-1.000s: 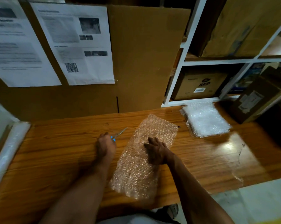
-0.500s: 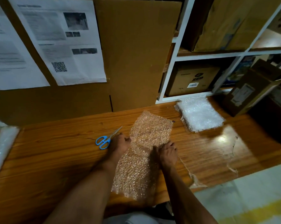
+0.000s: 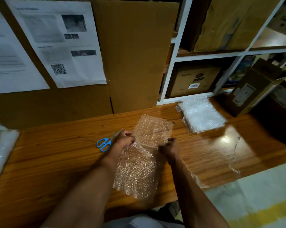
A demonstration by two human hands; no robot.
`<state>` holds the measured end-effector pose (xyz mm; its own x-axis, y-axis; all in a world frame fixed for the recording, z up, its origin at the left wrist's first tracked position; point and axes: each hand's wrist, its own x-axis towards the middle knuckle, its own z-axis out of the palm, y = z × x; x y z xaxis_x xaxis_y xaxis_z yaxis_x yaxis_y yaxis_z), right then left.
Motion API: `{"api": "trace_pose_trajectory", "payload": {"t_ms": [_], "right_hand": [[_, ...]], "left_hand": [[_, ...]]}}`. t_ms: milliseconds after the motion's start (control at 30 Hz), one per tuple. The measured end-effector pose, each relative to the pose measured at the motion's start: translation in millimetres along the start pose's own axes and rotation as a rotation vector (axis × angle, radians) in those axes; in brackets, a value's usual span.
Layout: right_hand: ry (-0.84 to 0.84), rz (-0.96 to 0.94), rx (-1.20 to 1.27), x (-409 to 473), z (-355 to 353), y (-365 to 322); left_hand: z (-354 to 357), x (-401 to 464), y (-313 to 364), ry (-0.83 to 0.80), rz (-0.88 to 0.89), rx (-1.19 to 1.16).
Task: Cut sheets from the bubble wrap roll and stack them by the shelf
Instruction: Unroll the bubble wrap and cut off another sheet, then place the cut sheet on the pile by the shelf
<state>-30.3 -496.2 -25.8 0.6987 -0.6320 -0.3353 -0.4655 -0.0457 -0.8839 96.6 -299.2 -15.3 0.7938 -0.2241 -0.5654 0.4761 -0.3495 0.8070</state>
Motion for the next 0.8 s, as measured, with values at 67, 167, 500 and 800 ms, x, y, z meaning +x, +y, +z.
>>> {"api": "trace_pose_trajectory", "payload": {"t_ms": [67, 167, 500, 800], "right_hand": [[-0.015, 0.013, 0.210, -0.5, -7.0, -8.5], [0.007, 0.013, 0.337, 3.9, -20.4, -34.5], [0.021, -0.339, 0.020, 13.1, -73.1, -124.7], [0.066, -0.701, -0.514, 12.4, -106.4, -182.9]], "left_hand": [[-1.0, -4.2, 8.1, -0.051, 0.022, -0.113], [-6.1, -12.9, 27.0, -0.106, 0.082, -0.162], [-14.4, -46.3, 104.5, -0.105, 0.268, -0.159], [-23.5, -76.4, 145.7, -0.062, 0.465, -0.049]]}}
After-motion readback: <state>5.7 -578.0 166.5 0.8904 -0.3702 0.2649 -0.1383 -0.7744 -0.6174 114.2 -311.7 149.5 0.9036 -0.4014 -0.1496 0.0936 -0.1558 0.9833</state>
